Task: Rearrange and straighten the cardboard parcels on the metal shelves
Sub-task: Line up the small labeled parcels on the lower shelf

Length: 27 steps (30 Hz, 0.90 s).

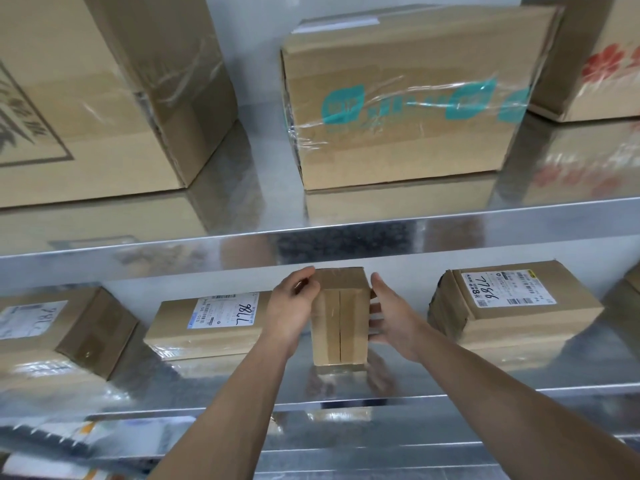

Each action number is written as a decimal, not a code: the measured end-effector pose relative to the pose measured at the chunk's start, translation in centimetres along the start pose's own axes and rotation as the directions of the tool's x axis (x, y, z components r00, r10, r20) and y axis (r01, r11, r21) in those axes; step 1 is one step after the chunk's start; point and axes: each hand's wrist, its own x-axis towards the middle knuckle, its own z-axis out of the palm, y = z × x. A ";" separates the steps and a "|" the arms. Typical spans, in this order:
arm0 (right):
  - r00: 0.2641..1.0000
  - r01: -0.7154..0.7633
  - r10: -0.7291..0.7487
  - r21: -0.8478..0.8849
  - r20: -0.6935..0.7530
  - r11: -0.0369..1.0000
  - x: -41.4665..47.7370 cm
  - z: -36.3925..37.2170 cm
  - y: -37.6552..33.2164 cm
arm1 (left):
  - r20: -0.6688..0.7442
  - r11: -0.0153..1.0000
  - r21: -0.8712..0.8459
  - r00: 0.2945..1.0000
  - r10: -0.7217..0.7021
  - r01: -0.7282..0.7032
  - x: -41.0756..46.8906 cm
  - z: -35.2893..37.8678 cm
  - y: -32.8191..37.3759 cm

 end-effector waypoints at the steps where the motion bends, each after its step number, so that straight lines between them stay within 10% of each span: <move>1: 1.000 -0.005 0.005 0.017 0.004 1.000 0.0 0.0 0.0 | -0.002 0.999 -0.035 0.999 -0.037 0.037 -0.2 -0.1 -0.1; 27: 0.998 -0.067 0.066 -0.070 -0.019 0.995 -0.6 0.5 -1.0 | 0.180 0.948 -0.044 0.936 -0.302 0.314 -0.3 -1.2 -1.3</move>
